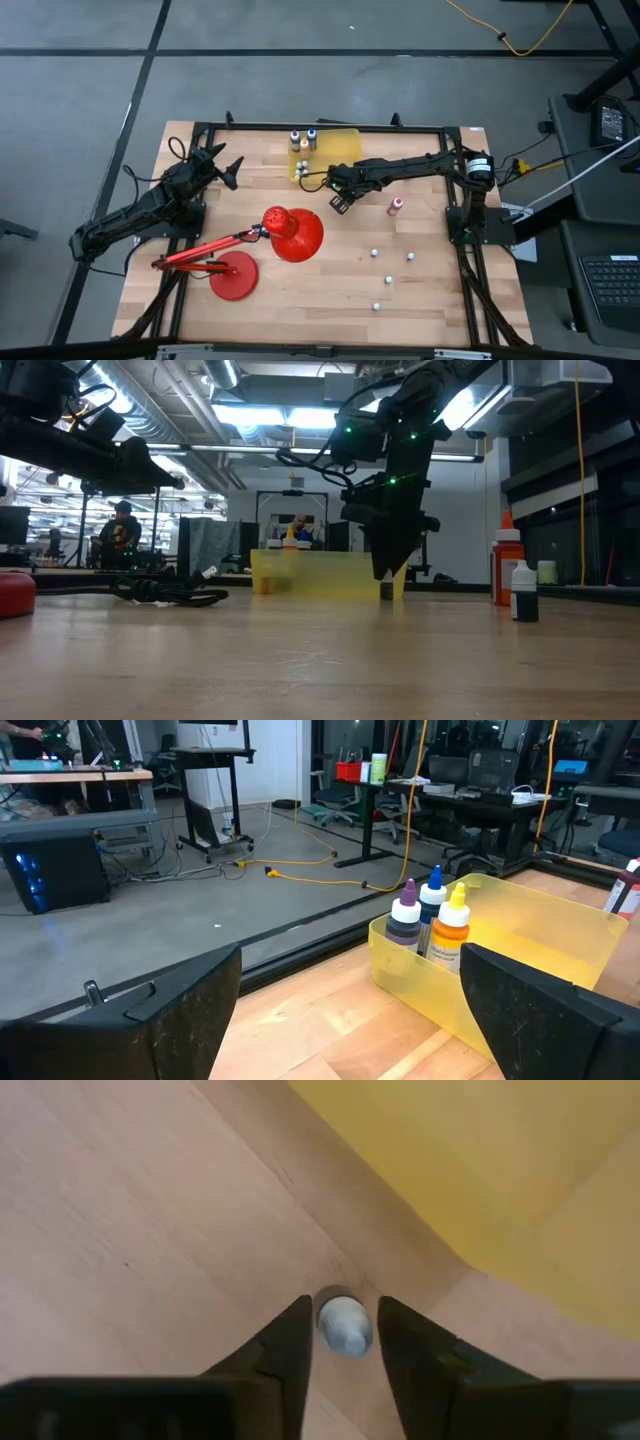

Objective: Pick & Place food coloring
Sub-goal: Put the green food coloring bottle into the yellow bin

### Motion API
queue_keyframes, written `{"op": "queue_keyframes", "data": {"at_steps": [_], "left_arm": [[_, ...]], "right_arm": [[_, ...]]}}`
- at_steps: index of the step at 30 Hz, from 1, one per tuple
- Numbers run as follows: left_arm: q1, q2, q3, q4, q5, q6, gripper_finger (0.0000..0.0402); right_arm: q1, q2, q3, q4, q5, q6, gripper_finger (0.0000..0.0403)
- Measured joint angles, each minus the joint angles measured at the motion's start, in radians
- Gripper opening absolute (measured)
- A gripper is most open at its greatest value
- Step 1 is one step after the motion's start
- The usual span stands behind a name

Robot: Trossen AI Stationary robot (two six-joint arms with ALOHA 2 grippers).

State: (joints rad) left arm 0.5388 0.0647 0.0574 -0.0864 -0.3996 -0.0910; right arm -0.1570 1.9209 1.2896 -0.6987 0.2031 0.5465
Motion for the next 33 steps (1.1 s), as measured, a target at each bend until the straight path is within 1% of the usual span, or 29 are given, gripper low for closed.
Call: {"op": "queue_keyframes", "data": {"at_steps": [4, 7, 11, 16, 21, 24, 28, 33], "left_arm": [[0.000, 0.000, 0.000, 0.000, 0.000, 0.000, 0.0364], [0.000, 0.000, 0.000, 0.000, 0.000, 0.000, 0.0363], [0.000, 0.000, 0.000, 0.000, 0.000, 0.000, 0.0365], [0.000, 0.000, 0.000, 0.000, 0.000, 0.000, 0.0363], [0.000, 0.000, 0.000, 0.000, 0.000, 0.000, 0.0365], [0.000, 0.000, 0.000, 0.000, 0.000, 0.000, 0.0364], [0.000, 0.000, 0.000, 0.000, 0.000, 0.000, 0.0364], [0.000, 0.000, 0.000, 0.000, 0.000, 0.000, 0.0364]], "right_arm": [[0.000, 0.000, 0.000, -0.002, -0.002, 0.018, 0.0078], [0.000, -0.003, 0.001, -0.011, -0.003, 0.020, 0.0056], [0.000, -0.019, 0.000, -0.040, -0.016, 0.005, 0.0055], [-0.002, -0.067, 0.002, -0.068, -0.023, -0.014, 0.0071], [-0.014, -0.128, 0.004, -0.078, -0.022, -0.067, 0.0056], [-0.033, -0.165, 0.010, -0.094, -0.021, -0.107, 0.0056], [-0.073, -0.174, 0.077, -0.164, -0.013, -0.164, 0.0066], [-0.128, -0.177, 0.185, -0.192, 0.015, -0.266, 0.0062]]}}
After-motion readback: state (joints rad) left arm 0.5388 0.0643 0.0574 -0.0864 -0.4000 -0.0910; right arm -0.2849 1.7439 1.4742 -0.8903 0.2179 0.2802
